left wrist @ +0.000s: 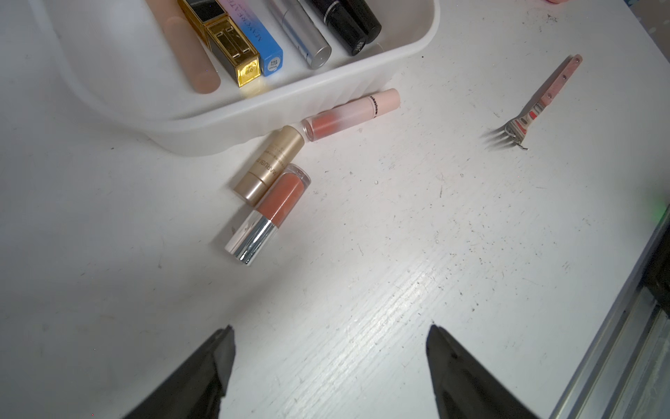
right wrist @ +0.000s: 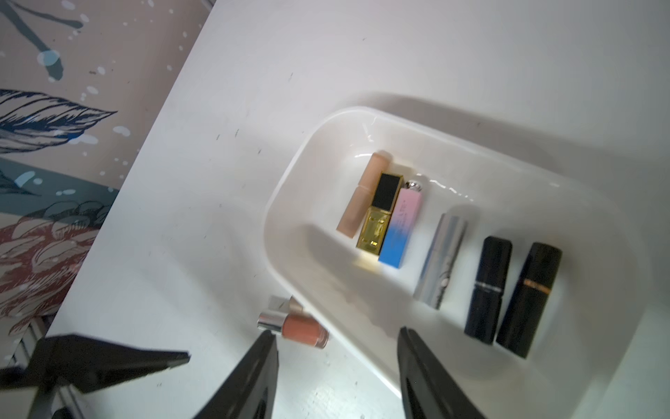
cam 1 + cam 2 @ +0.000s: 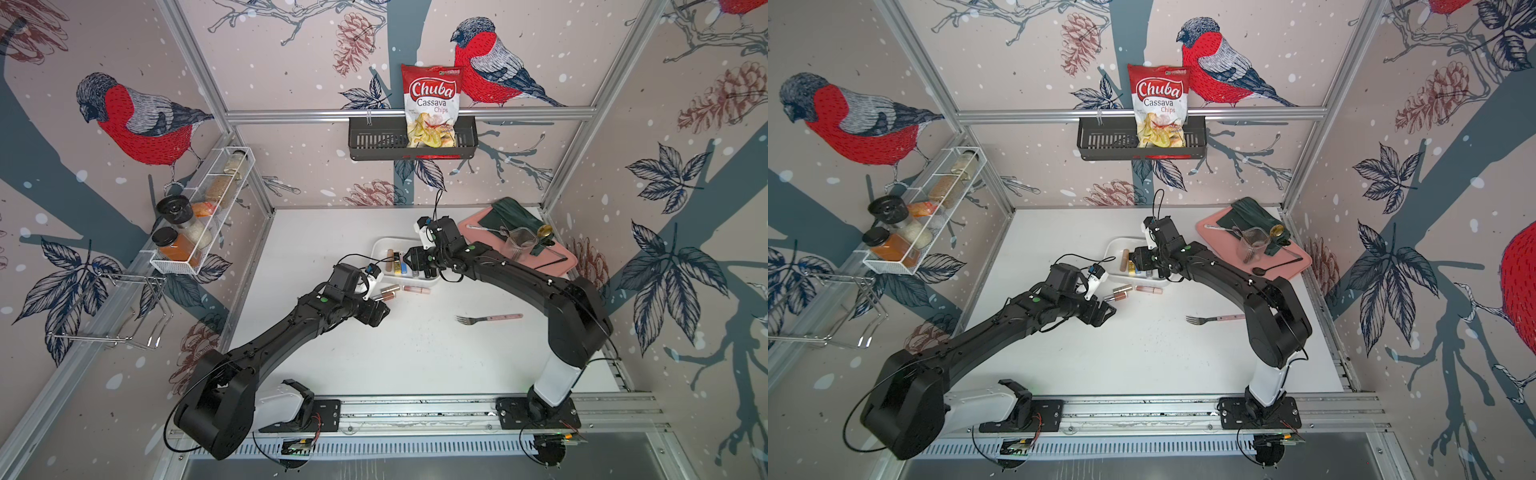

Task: Put the lipstick into the storage box
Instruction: Pick up the lipstick at the center of the board.

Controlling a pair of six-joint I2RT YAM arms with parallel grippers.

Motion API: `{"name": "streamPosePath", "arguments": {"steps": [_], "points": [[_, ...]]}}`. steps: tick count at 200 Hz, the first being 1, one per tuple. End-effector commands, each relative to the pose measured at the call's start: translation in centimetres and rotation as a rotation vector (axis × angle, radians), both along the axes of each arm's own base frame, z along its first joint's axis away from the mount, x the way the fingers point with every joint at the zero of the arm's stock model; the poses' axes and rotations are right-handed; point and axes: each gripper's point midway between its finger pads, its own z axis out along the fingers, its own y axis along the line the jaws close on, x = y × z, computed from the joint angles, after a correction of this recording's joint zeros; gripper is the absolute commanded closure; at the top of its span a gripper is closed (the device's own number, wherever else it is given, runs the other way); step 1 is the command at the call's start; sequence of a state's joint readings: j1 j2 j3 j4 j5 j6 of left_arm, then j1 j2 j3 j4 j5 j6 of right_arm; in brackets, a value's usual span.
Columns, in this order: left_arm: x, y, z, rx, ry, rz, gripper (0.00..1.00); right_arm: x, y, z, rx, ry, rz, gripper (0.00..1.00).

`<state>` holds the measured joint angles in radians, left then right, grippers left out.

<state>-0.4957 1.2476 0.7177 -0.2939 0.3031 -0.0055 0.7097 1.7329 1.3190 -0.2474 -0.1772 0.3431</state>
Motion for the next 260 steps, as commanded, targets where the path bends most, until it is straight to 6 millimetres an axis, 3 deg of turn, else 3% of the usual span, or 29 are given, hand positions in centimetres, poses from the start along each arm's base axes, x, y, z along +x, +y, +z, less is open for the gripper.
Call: {"name": "streamPosePath", "arguments": {"steps": [1, 50, 108, 224, 260], "points": [[0.6, -0.1, -0.1, 0.016, -0.017, -0.001, 0.14, -1.8, -0.2, 0.6, 0.004, -0.009, 0.003, 0.42], [1.2, 0.4, -1.2, 0.069, -0.004, 0.024, 0.17, -5.7, -2.3, 0.4, 0.045, -0.007, -0.012, 0.41], [3.3, 0.1, -3.6, 0.167, 0.063, 0.006, 0.20, -8.1, -4.2, -1.1, 0.069, 0.015, -0.027, 0.41], [5.5, -1.2, -7.1, 0.237, 0.110, -0.069, 0.21, -8.6, -7.3, -1.1, 0.070, -0.007, -0.079, 0.40], [5.5, -1.3, -7.6, 0.238, 0.127, -0.071, 0.28, -8.5, -7.8, -1.2, 0.070, -0.007, -0.092, 0.40]]}}
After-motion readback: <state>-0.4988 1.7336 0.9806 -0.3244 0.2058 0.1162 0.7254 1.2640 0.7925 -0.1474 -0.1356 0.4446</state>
